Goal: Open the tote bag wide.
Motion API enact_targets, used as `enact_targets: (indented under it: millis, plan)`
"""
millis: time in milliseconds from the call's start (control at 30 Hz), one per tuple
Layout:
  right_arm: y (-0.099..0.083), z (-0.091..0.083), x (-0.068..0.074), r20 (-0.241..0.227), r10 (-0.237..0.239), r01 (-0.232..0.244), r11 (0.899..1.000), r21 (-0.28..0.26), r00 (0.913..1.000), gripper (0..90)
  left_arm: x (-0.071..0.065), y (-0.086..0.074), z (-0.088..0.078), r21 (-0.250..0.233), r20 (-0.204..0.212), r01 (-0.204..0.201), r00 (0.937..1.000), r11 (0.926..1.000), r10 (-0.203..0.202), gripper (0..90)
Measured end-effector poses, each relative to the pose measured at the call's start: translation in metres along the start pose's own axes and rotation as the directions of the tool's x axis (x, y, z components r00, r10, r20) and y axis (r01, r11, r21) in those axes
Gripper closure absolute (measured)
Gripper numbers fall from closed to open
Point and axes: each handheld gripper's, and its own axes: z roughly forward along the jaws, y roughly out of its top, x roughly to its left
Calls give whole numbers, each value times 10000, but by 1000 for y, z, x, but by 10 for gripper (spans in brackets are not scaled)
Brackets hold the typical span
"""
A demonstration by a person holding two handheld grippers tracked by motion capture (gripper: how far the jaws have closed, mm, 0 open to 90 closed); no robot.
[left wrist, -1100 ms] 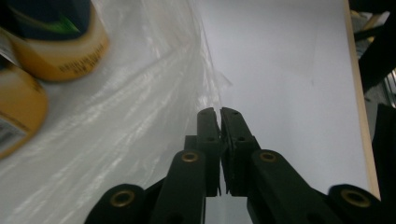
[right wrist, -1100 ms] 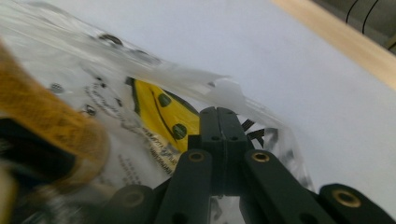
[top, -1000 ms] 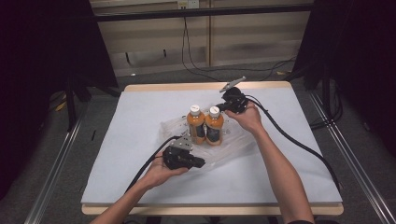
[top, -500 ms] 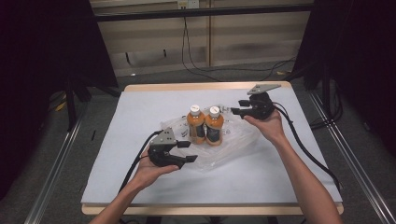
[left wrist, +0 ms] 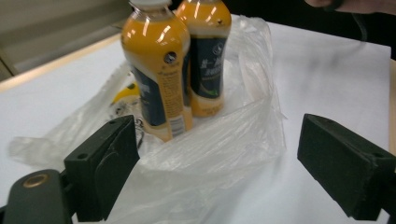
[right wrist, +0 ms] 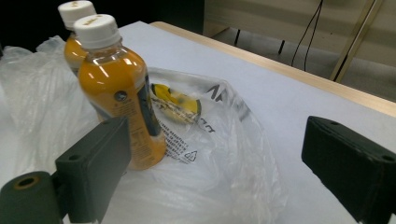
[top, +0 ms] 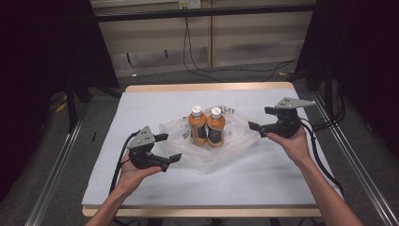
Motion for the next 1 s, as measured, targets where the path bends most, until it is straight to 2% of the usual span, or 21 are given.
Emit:
enact_targets:
  millis: [100, 200, 233, 267, 300, 367, 400, 433, 467, 500, 533, 567, 600, 700, 767, 833, 867, 933, 1000]
  plan:
    - [-7, -15, 4, 22, 201, -201, 9996, -183, 9998, 79, 2, -4, -9, -36, -305, 56, 9995, 10000, -57, 98]
    - [-15, -28, 11, 181, 58, -54, 9998, -211, 9998, 99, 7, -12, -18, -20, -659, 221, 9976, 9998, -222, 94]
    - [-18, -32, 14, 241, 23, -17, 9997, -251, 9997, 99, 9, -15, -21, -77, -766, 330, 9965, 9994, -335, 93]
    - [-20, -36, 16, 203, 125, -119, 9996, -265, 9997, 99, 11, -18, -24, -12, -944, 335, 9950, 9994, -335, 89]
    - [-23, -40, 18, 239, 272, -263, 9989, -380, 9993, 98, 12, -21, -26, -52, -1116, 508, 9924, 9987, -510, 81]
    - [-30, -47, 22, 339, 289, -273, 9985, -473, 9990, 100, 15, -28, -31, 131, -1295, 538, 9902, 9985, -517, 74]
    - [-32, -49, 23, 454, 274, -259, 9991, -337, 9986, 100, 15, -33, -34, 282, -1429, 593, 9882, 9978, -547, 74]
    - [-37, -54, 24, 448, 372, -357, 9988, -348, 9983, 101, 16, -37, -37, 302, -1442, 712, 9873, 9970, -661, 69]
    - [-41, -58, 25, 473, 516, -500, 9981, -349, 9975, 110, 15, -40, -41, 286, -1604, 949, 9830, 9951, -891, 66]
    - [-46, -61, 26, 585, 644, -622, 9973, -391, 9962, 125, 13, -44, -44, 179, -1596, 1228, 9800, 9923, -1184, 61]
    - [-51, -64, 26, 731, 649, -613, 9969, -500, 9952, 138, 11, -47, -46, 151, -1473, 1323, 9807, 9911, -1287, 49]
    - [-57, -68, 27, 893, 731, -678, 9959, -603, 9933, 146, 10, -50, -50, 244, -1524, 1301, 9804, 9912, -1249, 48]
    - [-61, -71, 28, 1014, 830, -767, 9950, -643, 9914, 148, 8, -52, -52, 199, -1566, 1409, 9782, 9898, -1361, 48]
    - [-70, -81, 30, 1190, 942, -868, 9940, -662, 9884, 161, 7, -60, -61, -81, -2033, 1728, 9641, 9849, -1708, 40]
    - [-74, -90, 33, 1282, 1265, -1148, 9889, -946, 9837, 161, 7, -66, -65, -170, -2121, 1959, 9576, 9805, -1950, 31]
    - [-81, -98, 35, 1527, 1329, -1188, 9881, -982, 9793, 153, 8, -72, -67, -335, -2102, 2101, 9543, 9771, -2124, 32]
    - [-84, -102, 36, 1631, 1208, -1063, 9898, -945, 9792, 152, 8, -76, -66, -307, -2053, 2137, 9547, 9764, -2154, 31]
    - [-93, -109, 35, 1751, 1362, -1168, 9863, -1168, 9751, 139, 8, -78, -67, 8, -1918, 1820, 9651, 9833, -1784, 33]
    - [-97, -113, 33, 1829, 1535, -1341, 9844, -1141, 9711, 125, 6, -79, -70, -68, -2016, 1679, 9653, 9858, -1658, 31]
